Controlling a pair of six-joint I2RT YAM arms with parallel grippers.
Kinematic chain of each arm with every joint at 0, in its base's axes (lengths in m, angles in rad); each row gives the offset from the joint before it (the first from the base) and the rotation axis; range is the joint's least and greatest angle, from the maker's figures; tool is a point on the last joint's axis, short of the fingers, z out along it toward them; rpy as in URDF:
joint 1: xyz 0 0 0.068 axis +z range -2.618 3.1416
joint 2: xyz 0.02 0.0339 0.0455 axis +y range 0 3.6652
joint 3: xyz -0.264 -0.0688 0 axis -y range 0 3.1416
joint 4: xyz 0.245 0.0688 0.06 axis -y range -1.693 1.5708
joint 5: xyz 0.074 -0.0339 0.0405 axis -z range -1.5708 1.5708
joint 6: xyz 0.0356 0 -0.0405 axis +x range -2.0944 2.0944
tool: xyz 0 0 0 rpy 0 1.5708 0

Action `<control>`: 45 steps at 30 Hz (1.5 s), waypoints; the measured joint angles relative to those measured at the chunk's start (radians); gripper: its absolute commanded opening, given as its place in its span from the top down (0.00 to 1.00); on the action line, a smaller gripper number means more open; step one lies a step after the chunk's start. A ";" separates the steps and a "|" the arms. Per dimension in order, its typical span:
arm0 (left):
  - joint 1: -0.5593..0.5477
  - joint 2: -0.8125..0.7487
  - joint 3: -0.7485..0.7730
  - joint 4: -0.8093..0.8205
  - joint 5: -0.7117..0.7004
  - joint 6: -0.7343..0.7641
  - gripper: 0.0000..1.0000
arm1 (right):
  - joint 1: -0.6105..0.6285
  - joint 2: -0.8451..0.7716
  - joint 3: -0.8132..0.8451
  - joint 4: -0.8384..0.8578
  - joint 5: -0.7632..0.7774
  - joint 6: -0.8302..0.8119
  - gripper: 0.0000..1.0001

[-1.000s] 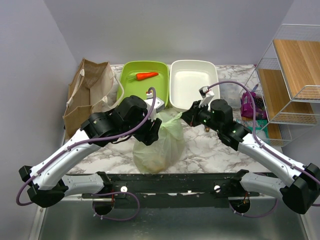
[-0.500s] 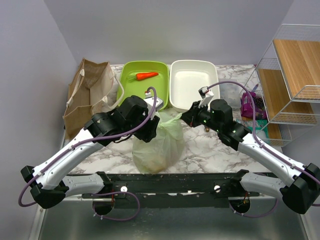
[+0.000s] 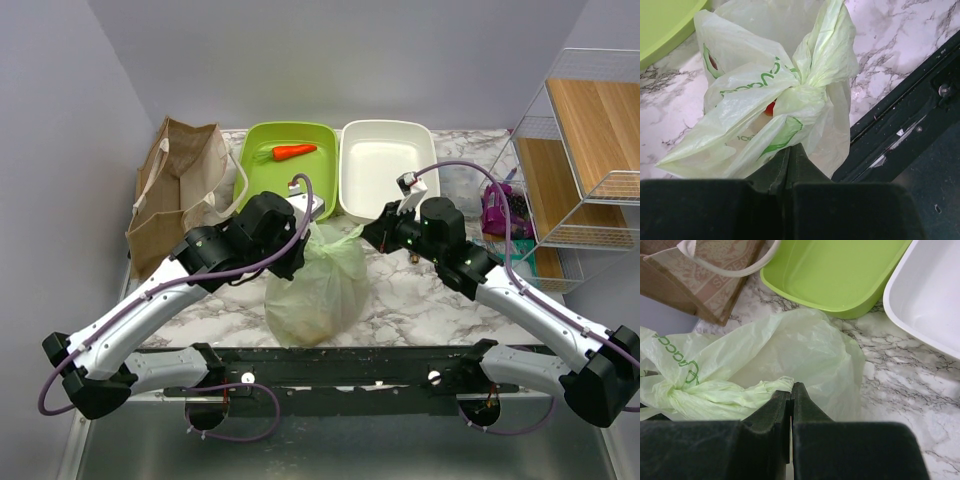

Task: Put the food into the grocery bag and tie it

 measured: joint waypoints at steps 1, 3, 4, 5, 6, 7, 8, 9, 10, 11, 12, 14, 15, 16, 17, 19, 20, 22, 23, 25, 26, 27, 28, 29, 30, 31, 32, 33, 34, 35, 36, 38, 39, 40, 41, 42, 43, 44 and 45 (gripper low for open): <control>0.001 -0.003 0.000 0.003 0.000 0.000 1.00 | 0.000 0.000 0.000 0.000 0.000 0.000 0.99; 0.001 -0.010 0.001 0.002 0.000 -0.005 1.00 | 0.000 0.000 0.001 -0.001 0.001 0.000 1.00; 0.001 -0.015 0.003 -0.001 0.000 -0.009 1.00 | 0.000 0.000 0.003 -0.003 0.001 0.002 0.99; 0.001 -0.020 0.008 -0.006 0.000 -0.016 1.00 | 0.000 0.001 0.006 -0.006 0.003 0.006 0.99; 0.001 -0.028 0.015 -0.013 0.000 -0.023 1.00 | 0.000 0.002 0.010 -0.008 0.006 0.009 0.99; 0.001 -0.039 0.019 -0.014 0.000 -0.033 1.00 | 0.000 0.002 0.014 -0.010 0.012 0.012 1.00; 0.001 -0.056 0.020 -0.015 0.000 -0.046 1.00 | 0.000 0.002 0.019 -0.010 0.016 0.017 0.99; 0.001 -0.069 0.020 -0.019 0.000 -0.057 1.00 | 0.001 0.002 0.023 -0.010 0.023 0.021 0.99; 0.001 -0.092 0.018 -0.019 0.000 -0.068 1.00 | 0.003 0.002 0.025 -0.010 0.030 0.028 0.99; 0.001 -0.119 0.011 -0.015 0.003 -0.087 1.00 | 0.005 0.002 0.027 -0.010 0.037 0.037 0.99; 0.001 -0.148 -0.005 -0.006 0.005 -0.105 1.00 | 0.008 0.002 0.028 -0.011 0.044 0.046 0.99; 0.001 -0.222 -0.063 0.009 0.011 -0.144 1.00 | 0.014 0.002 0.028 -0.011 0.053 0.064 0.99; 0.001 -0.257 -0.097 0.012 0.012 -0.167 1.00 | 0.019 0.002 0.028 -0.011 0.059 0.074 0.99; 0.001 -0.290 -0.137 0.015 0.013 -0.187 1.00 | 0.021 0.002 0.028 -0.012 0.064 0.086 0.99; 0.001 -0.312 -0.161 0.017 0.013 -0.204 1.00 | 0.022 0.002 0.028 -0.012 0.068 0.098 0.99; 0.001 -0.369 -0.241 0.022 0.012 -0.249 1.00 | 0.025 0.008 0.028 -0.015 0.075 0.120 0.99; 0.001 -0.390 -0.272 0.027 0.012 -0.272 1.00 | 0.025 0.014 0.028 -0.021 0.080 0.133 0.99; 0.001 -0.439 -0.337 0.037 0.011 -0.322 1.00 | 0.028 0.032 0.028 -0.040 0.090 0.161 0.99; 0.001 -0.462 -0.361 0.041 0.008 -0.345 1.00 | 0.031 0.039 0.027 -0.053 0.093 0.175 0.99; 0.002 -0.512 -0.406 0.048 -0.003 -0.399 1.00 | 0.035 0.048 0.018 -0.071 0.097 0.203 0.99; 0.002 -0.534 -0.422 0.049 -0.011 -0.428 1.00 | 0.037 0.048 0.012 -0.078 0.098 0.216 0.99; 0.002 -0.548 -0.435 0.053 -0.015 -0.444 1.00 | 0.038 0.048 0.006 -0.083 0.100 0.227 0.99; 0.002 -0.566 -0.449 0.053 -0.021 -0.472 1.00 | 0.038 0.048 0.001 -0.088 0.100 0.238 0.99; 0.002 -0.576 -0.459 0.052 -0.027 -0.488 1.00 | 0.039 0.048 -0.004 -0.093 0.099 0.246 0.99; 0.002 -0.587 -0.470 0.052 -0.032 -0.510 1.00 | 0.039 0.048 -0.008 -0.098 0.099 0.253 0.99; 0.002 -0.595 -0.478 0.050 -0.036 -0.527 1.00 | 0.040 0.047 -0.012 -0.103 0.097 0.255 0.99; 0.002 -0.595 -0.482 0.049 -0.037 -0.536 1.00 | 0.040 0.047 -0.014 -0.106 0.093 0.254 0.99; 0.002 -0.595 -0.484 0.045 -0.038 -0.544 1.00 | 0.040 0.044 -0.016 -0.105 0.087 0.249 0.99; 0.002 -0.595 -0.480 0.041 -0.038 -0.548 1.00 | 0.040 0.039 -0.016 -0.104 0.081 0.240 0.99; 0.002 -0.593 -0.469 0.032 -0.040 -0.550 1.00 | 0.040 0.030 -0.016 -0.102 0.071 0.227 0.99; 0.002 -0.584 -0.446 0.018 -0.043 -0.549 1.00 | 0.039 0.018 -0.015 -0.100 0.059 0.213 0.99; 0.002 -0.544 -0.354 -0.025 -0.055 -0.533 1.00 | 0.037 -0.009 0.000 -0.100 0.031 0.180 0.99; 0.001 -0.511 -0.270 -0.051 -0.067 -0.515 1.00 | 0.036 -0.021 0.022 -0.102 0.020 0.160 0.99; 0.002 -0.486 -0.212 -0.058 -0.076 -0.504 1.00 | 0.033 -0.030 0.054 -0.103 0.009 0.140 0.99; 0.002 -0.452 -0.130 -0.071 -0.089 -0.483 1.00 | 0.030 -0.037 0.090 -0.103 0.000 0.121 0.99; 0.002 -0.417 -0.052 -0.079 -0.103 -0.458 1.00 | 0.029 -0.045 0.127 -0.103 -0.003 0.102 0.99; 0.002 -0.389 0.011 -0.082 -0.112 -0.438 1.00 | 0.028 -0.053 0.164 -0.104 -0.005 0.084 0.99; 0.002 -0.356 0.078 -0.086 -0.125 -0.410 1.00 | 0.028 -0.063 0.199 -0.105 0.000 0.066 0.99; 0.003 -0.325 0.142 -0.093 -0.132 -0.389 1.00 | 0.028 -0.072 0.228 -0.108 0.013 0.051 0.99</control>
